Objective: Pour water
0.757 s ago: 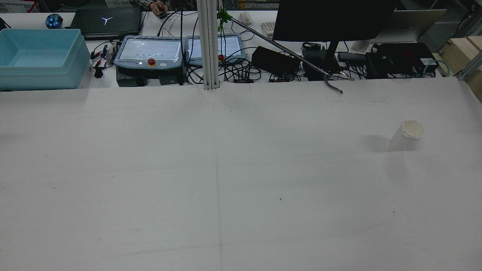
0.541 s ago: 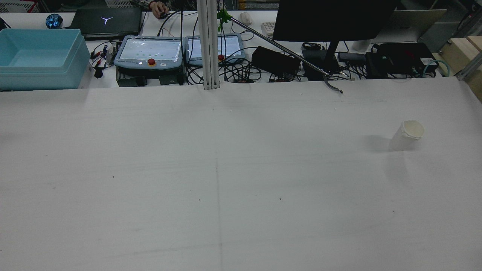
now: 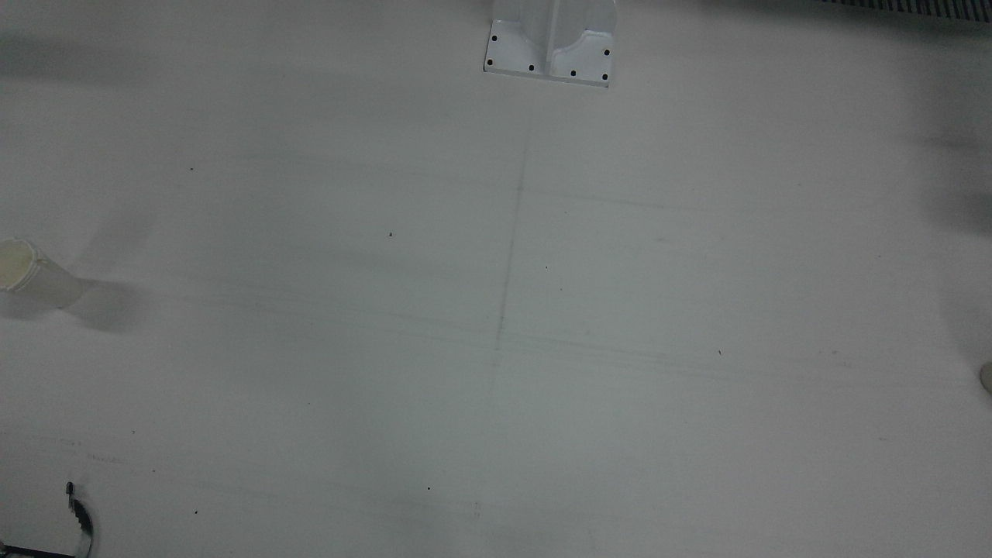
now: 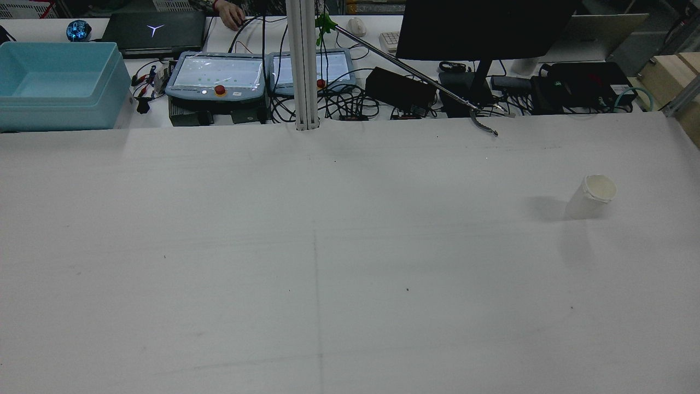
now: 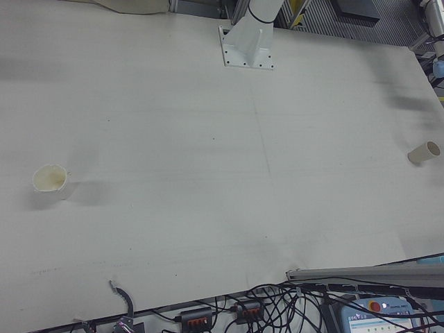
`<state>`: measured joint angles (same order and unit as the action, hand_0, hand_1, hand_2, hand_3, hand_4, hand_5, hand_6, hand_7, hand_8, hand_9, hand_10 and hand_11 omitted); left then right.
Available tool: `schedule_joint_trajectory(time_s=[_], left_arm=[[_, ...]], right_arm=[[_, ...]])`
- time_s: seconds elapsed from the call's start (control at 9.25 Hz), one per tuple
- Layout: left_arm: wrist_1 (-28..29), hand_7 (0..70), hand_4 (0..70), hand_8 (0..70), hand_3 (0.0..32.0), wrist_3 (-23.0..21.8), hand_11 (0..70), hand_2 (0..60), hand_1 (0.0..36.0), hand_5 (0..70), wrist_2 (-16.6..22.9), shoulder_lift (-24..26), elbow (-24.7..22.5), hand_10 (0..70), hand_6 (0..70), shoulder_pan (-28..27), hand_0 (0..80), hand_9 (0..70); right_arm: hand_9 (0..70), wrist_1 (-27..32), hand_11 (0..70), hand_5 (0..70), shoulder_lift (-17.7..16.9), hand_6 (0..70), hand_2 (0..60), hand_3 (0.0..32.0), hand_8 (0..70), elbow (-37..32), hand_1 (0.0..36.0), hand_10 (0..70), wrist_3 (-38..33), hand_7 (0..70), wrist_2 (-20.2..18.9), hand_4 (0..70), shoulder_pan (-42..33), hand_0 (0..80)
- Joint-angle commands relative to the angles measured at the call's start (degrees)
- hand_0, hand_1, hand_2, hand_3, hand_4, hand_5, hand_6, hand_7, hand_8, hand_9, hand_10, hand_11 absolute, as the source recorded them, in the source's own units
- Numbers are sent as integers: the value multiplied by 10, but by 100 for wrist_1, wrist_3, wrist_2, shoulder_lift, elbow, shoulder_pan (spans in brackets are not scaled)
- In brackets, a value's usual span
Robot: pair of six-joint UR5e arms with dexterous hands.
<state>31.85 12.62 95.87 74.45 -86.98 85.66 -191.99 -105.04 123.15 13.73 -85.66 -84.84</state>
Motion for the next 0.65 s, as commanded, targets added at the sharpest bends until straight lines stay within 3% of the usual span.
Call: schedule_joint_trajectory(time_s=[0.0,0.22,0.32,0.43,0.54], left_arm=[[735,176,255,6,0,1064,64,0,36,0,308,51,970,38,81,-163,466,21],[761,162,256,4,0,1749,55,0,25,0,292,410,1383,33,73,-740,457,18],[796,145,250,1,4,1857,40,0,0,0,196,778,1803,28,57,-1179,263,15],[796,122,218,0,44,1876,32,0,0,0,-66,921,1955,24,35,-1444,106,10],[788,116,189,0,70,1893,29,0,0,0,-381,931,1982,20,23,-1682,196,9]], right_arm=[[68,-199,4,652,1,87,71,0,40,69,58,0,42,175,-152,46,64,399],[69,-199,14,687,-8,92,73,0,42,69,54,7,42,187,-170,48,73,392],[62,-199,12,664,-8,84,67,0,38,69,52,5,59,172,-170,43,99,387],[61,-199,12,650,-8,82,65,0,38,69,50,5,68,168,-170,42,100,386],[61,-199,15,667,-8,84,70,0,38,69,50,8,68,175,-170,45,100,384]])
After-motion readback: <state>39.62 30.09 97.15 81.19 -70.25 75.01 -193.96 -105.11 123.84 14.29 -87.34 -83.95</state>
